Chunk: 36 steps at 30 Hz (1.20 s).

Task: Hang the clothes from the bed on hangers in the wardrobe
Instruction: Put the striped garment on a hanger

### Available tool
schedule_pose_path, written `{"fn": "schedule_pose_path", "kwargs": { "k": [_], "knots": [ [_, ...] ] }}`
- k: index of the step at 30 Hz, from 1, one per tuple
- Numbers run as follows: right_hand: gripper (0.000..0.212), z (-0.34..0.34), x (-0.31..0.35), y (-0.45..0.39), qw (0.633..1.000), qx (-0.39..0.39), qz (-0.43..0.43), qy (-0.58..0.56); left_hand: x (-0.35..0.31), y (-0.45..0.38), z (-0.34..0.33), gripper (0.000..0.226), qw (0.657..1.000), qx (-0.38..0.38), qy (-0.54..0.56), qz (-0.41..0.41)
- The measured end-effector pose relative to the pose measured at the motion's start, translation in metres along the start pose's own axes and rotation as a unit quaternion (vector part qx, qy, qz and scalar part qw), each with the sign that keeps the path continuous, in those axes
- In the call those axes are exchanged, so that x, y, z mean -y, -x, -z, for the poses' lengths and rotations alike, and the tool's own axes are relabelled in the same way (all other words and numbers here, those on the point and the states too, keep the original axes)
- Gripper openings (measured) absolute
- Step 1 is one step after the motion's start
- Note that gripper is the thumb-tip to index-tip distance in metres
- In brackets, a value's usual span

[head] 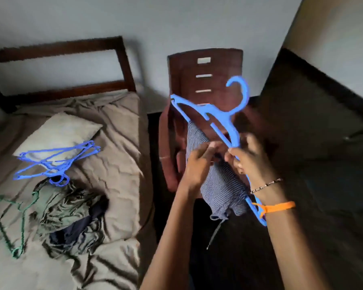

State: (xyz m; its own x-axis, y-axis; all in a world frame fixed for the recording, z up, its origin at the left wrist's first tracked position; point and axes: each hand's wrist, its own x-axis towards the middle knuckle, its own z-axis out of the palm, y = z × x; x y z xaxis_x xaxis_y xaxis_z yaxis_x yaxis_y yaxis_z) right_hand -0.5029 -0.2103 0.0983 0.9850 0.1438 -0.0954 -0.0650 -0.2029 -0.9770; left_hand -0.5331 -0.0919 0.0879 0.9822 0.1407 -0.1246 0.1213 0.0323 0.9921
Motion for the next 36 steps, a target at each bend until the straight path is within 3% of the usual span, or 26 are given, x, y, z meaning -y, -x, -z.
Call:
{"fn": "schedule_pose_path", "kwargs": {
  "k": [2,5,12,15,18,20,23,27,29,33,36],
  "knots": [
    [0.017,0.057,-0.015,0.027,0.999,-0.038,-0.012,0.029,-0.001,0.022,-0.069,0.027,0.996,0.075,0.052,0.014],
    [0.019,0.143,-0.029,0.07,0.992,-0.106,-0.061,0.031,0.0,0.05,-0.158,0.024,0.985,0.172,0.023,0.01],
    [0.027,0.32,-0.08,0.192,0.977,-0.203,-0.042,-0.047,0.008,0.1,-0.34,0.016,0.914,0.407,-0.005,-0.007],
    [0.049,0.389,-0.095,0.247,0.964,-0.259,-0.057,-0.032,0.013,0.117,-0.421,0.005,0.897,0.441,-0.003,0.022],
    [0.033,0.449,-0.112,0.299,0.949,-0.296,-0.096,-0.043,0.014,0.133,-0.508,0.008,0.874,0.485,-0.037,0.006],
    [0.035,0.486,-0.124,0.327,0.939,-0.324,-0.112,-0.036,0.009,0.142,-0.568,0.016,0.862,0.505,-0.034,0.024],
    [0.077,0.54,-0.129,0.359,0.91,-0.396,-0.122,-0.037,-0.003,0.159,-0.656,0.027,0.845,0.531,-0.005,0.06],
    [0.088,0.608,-0.132,0.391,0.877,-0.466,-0.114,-0.024,-0.013,0.194,-0.759,0.015,0.817,0.566,0.022,0.107],
    [0.1,0.633,-0.14,0.405,0.879,-0.463,-0.114,0.006,-0.008,0.213,-0.804,0.015,0.807,0.578,0.02,0.122],
    [0.049,0.697,-0.162,0.439,0.884,-0.428,-0.188,-0.002,0.005,0.251,-0.877,0.019,0.777,0.611,-0.003,0.15],
    [0.041,0.759,-0.176,0.461,0.894,-0.393,-0.214,0.003,0.016,0.273,-0.937,0.012,0.764,0.624,-0.019,0.163]
  ]
}}
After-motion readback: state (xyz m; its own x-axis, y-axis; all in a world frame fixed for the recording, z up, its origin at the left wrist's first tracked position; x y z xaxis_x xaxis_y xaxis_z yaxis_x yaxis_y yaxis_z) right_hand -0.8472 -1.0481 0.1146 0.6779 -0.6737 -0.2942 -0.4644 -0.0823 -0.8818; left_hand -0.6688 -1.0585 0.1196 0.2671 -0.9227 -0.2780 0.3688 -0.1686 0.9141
